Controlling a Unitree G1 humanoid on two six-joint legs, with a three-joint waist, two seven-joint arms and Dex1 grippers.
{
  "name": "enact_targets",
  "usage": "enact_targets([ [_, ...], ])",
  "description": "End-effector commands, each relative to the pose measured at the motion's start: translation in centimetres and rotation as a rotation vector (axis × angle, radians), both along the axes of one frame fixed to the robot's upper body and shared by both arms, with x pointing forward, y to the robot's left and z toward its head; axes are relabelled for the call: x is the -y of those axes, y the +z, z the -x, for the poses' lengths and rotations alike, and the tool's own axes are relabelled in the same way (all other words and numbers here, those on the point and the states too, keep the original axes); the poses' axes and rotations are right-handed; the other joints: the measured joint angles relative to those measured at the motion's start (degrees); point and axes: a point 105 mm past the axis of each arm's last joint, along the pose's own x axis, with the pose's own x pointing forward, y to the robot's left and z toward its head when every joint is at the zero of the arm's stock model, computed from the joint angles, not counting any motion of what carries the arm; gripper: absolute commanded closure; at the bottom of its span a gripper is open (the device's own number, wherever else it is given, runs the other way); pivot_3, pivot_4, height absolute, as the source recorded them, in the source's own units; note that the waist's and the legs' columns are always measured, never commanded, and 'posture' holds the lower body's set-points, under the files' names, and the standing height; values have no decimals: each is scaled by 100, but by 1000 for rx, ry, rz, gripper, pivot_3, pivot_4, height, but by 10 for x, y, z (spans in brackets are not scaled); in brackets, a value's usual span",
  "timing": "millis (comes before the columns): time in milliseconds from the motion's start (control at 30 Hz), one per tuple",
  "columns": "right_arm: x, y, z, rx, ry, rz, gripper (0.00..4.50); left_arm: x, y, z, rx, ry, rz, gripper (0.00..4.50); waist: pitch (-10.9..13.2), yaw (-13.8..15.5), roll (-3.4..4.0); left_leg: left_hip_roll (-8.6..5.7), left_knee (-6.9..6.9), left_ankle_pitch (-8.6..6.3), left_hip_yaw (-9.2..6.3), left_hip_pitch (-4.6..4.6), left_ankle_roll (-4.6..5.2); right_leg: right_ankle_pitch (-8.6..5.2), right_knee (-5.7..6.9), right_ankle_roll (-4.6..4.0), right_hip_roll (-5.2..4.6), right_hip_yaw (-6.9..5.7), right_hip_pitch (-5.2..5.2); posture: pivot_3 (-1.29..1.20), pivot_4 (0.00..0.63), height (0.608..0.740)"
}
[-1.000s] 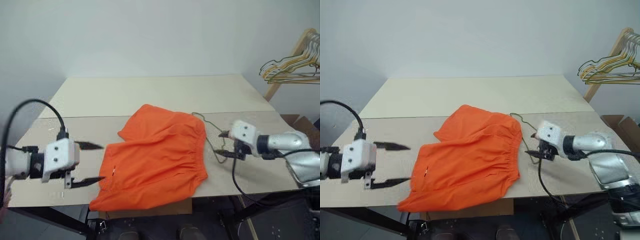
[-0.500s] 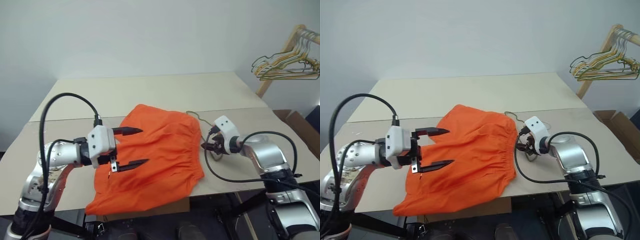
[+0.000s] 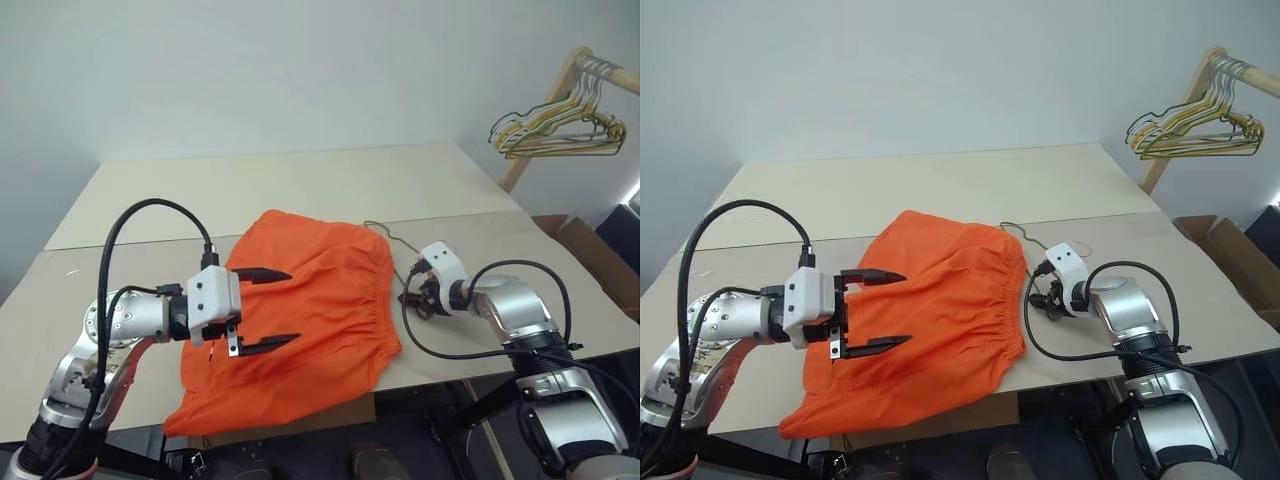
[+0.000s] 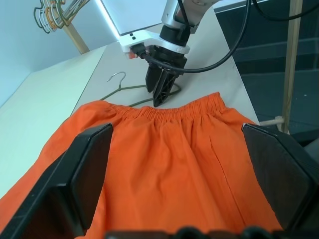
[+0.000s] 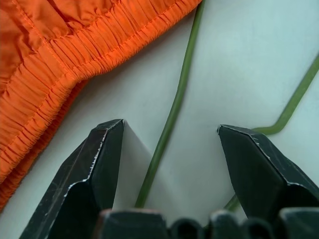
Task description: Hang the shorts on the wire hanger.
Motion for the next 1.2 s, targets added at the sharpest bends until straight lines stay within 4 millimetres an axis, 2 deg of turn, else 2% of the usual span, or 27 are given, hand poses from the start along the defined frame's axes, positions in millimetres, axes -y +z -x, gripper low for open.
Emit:
enact_targets([
  [33, -1, -3, 0, -45, -19, -15, 972, 0, 1, 2, 23, -10, -10, 8, -4, -5, -4, 0, 0, 0, 0, 0, 0, 0, 0, 0, 0, 0, 0, -108, 0, 740],
  [100, -1, -8, 3, -76, -14, 1, 972, 0, -1, 2, 25, -12, -24, 8, -7, -1, -8, 0, 0, 0, -1, 0, 0, 0, 0, 0, 0, 0, 0, -108, 0, 740],
  [200, -2, -14, 7, -117, -16, 13, 1588, 0, -2, 2, 28, -13, -28, 0, -11, 0, -13, 0, 0, 0, -2, -1, 0, 0, -1, 0, -1, -2, 0, -109, 0, 740],
  [467, 3, -26, 8, -114, -39, 104, 4383, 0, -4, 0, 36, -9, -31, 0, -57, 2, -39, 1, -4, -1, -3, 2, 0, 0, -2, 0, 0, -3, 2, -102, 0, 740],
  [633, 11, -25, 3, -93, -96, 122, 4465, 1, -5, 0, 40, -9, -33, 0, -81, 7, -57, 1, -6, -2, -3, 7, -1, 0, -4, 0, 0, -4, 8, -102, 0, 740],
  [733, 16, -13, -10, -20, -182, 93, 4465, 3, -5, -3, 50, 1, -33, 0, -89, 4, -62, 1, -6, -2, -4, 11, -1, 0, -4, 0, 0, -5, 12, -102, 0, 740],
  [867, 30, 27, -38, 206, -391, 13, 4465, 4, -4, -21, 83, 102, -11, 0, -84, 24, -52, -2, -6, -2, -6, 8, -2, 0, -3, 0, -3, -6, 12, -116, 0, 740],
  [933, 33, 48, -46, 323, -427, 5, 4465, 6, 0, -33, 100, 164, 32, 0, -71, 21, -31, -8, -6, -2, -7, -10, -2, 0, -3, 1, -10, -6, -3, -121, 0, 740],
  [1067, 23, 84, -49, 450, -381, -58, 4465, 11, 25, -55, 52, 258, 271, 0, -63, -1, -16, -10, -7, -2, -14, -23, -2, -1, -2, 3, -15, -4, -15, -125, 0, 740],
  [1200, -1, 127, -38, 683, -235, -84, 4465, 18, 55, -71, -159, 285, 593, 0, -64, -22, -15, -9, -6, -3, -50, -19, -1, -1, 1, 5, -15, 0, -15, -128, 0, 740],
])
